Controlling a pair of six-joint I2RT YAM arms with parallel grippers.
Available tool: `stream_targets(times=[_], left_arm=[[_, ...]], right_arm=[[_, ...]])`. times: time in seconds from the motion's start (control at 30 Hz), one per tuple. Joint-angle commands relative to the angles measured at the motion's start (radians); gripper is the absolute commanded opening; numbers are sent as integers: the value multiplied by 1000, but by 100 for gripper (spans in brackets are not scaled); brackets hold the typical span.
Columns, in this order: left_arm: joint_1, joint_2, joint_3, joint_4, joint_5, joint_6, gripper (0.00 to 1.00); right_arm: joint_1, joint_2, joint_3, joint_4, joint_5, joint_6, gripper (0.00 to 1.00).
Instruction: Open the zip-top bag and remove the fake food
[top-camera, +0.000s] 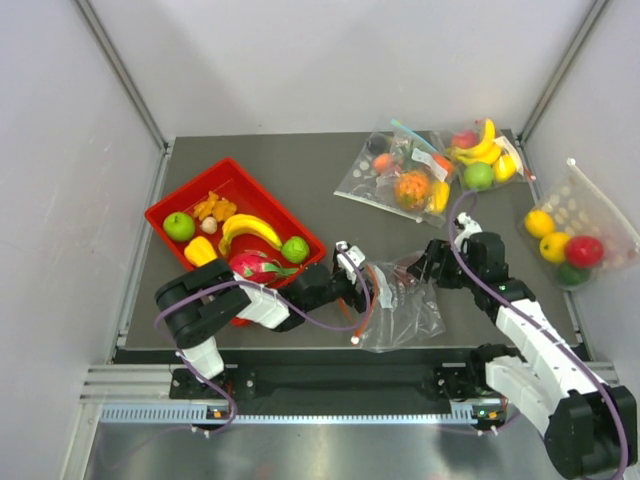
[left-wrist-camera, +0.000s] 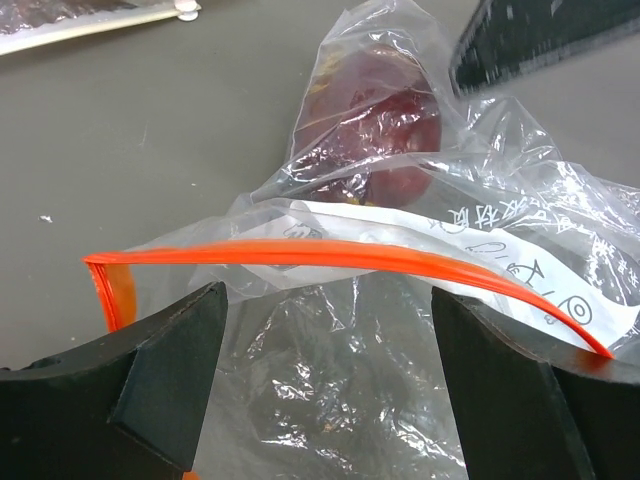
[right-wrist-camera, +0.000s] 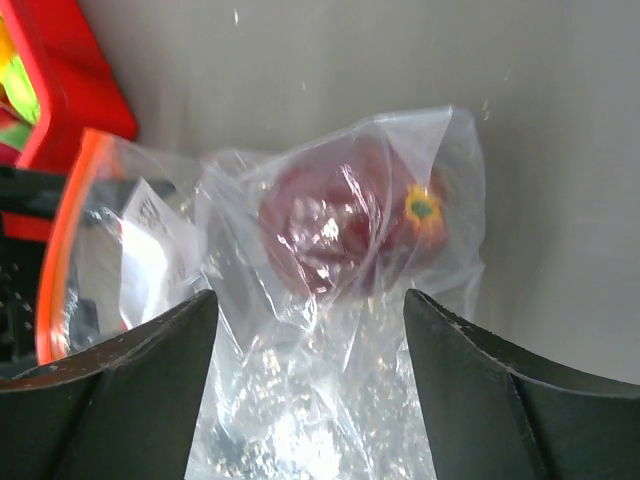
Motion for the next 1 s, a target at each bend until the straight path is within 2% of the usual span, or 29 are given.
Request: stream_targets(times=[0.0,0.27,0.43,0.6,0.7,0.73,0.8,0.83,0.9,0.93,0.97], left_arm=[[-5,-6,-14,74,8,-3,88],[-5,-15,-14,58,16,6,88],[-3,-10,-8,55,25,4,88],[-7,-4,2,51,28,4,88],[-7,2,8,49,22,4,88],[-5,4,9,48,22,6,88],[-7,11,14,49,28,4,88],[-8,13,15,52,28,4,88],[-11,22,20,57,28,1,88],[-13,25,21,58,28,1,88],[-13,28,31,61,28,1,88]], right_arm=[[-9,-2,60,10,62,-7,76],[-55,85,38,133,63,-46,83],[-77,168,-5,304,-15,-41,83],[-77,262,-15,351,-43,-41,78],[-75,271,-32,340,-61,-32,63],[-75,268,-43,334,-60,-32,53],[-77,257,-52,311,-49,-37,44],[-77,256,-63,305,-44,-41,35],[-77,262,-77,290,-30,-43,25],[-77,265,-80,289,-29,-47,15],[-75,270,-84,291,-29,-47,10]])
